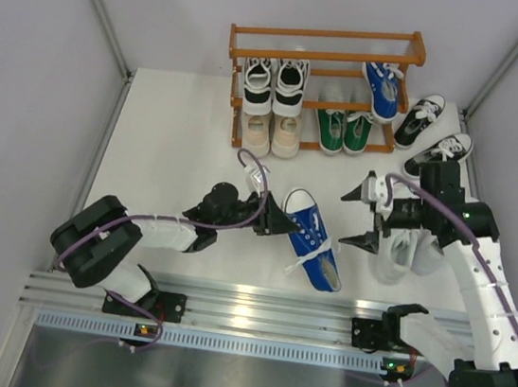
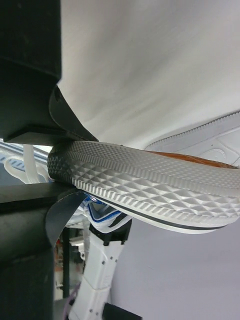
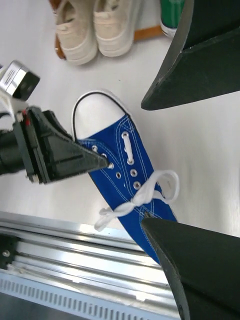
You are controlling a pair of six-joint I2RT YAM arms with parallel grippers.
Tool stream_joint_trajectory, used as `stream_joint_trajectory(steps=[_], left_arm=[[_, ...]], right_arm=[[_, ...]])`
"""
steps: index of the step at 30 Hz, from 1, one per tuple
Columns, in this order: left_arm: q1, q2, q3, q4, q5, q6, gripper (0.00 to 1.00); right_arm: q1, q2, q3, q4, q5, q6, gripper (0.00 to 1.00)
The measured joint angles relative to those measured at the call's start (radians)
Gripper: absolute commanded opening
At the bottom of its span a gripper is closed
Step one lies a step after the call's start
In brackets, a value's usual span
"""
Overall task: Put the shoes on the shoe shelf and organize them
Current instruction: Pick up the shoe, then place the shoe at the shoe shelf.
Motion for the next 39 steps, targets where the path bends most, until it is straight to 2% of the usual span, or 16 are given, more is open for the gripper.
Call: stream_joint_trajectory(steps=[3, 5, 6, 11, 14, 25, 35, 39], left_arm=[[0.021, -0.019, 0.002, -0.039, -0.008, -0.064, 0.0], [0.022, -0.023, 0.01, -0.058, -0.006, -0.102, 0.0], [0.023, -0.023, 0.016, -0.069, -0.006, -0.118, 0.0], [0.055, -0.023, 0.028, -0.101, -0.002, -0.177, 0.0], [0.081, -0.023, 0.029, -0.11, -0.003, -0.199, 0.0], [0.107, -0.014, 0.049, -0.123, 0.015, -0.23, 0.0], [0.108, -0.014, 0.049, -0.126, 0.035, -0.23, 0.0], [0.11, -0.014, 0.049, -0.126, 0.035, -0.23, 0.0]], right_arm=[[0.048, -0.031, 0.014, -0.153, 0.016, -0.289, 0.77], [0.125, -0.035, 0.011, -0.212, 0.041, -0.394, 0.72], [0.173, -0.035, 0.009, -0.234, 0.056, -0.436, 0.67], [0.27, -0.034, -0.024, -0.29, 0.109, -0.537, 0.49], [0.302, -0.034, -0.048, -0.299, 0.148, -0.551, 0.46], [0.39, -0.032, -0.12, -0.31, 0.282, -0.516, 0.46], [0.393, -0.032, -0.121, -0.309, 0.35, -0.454, 0.59], [0.381, -0.046, -0.12, -0.304, 0.36, -0.429, 0.59]])
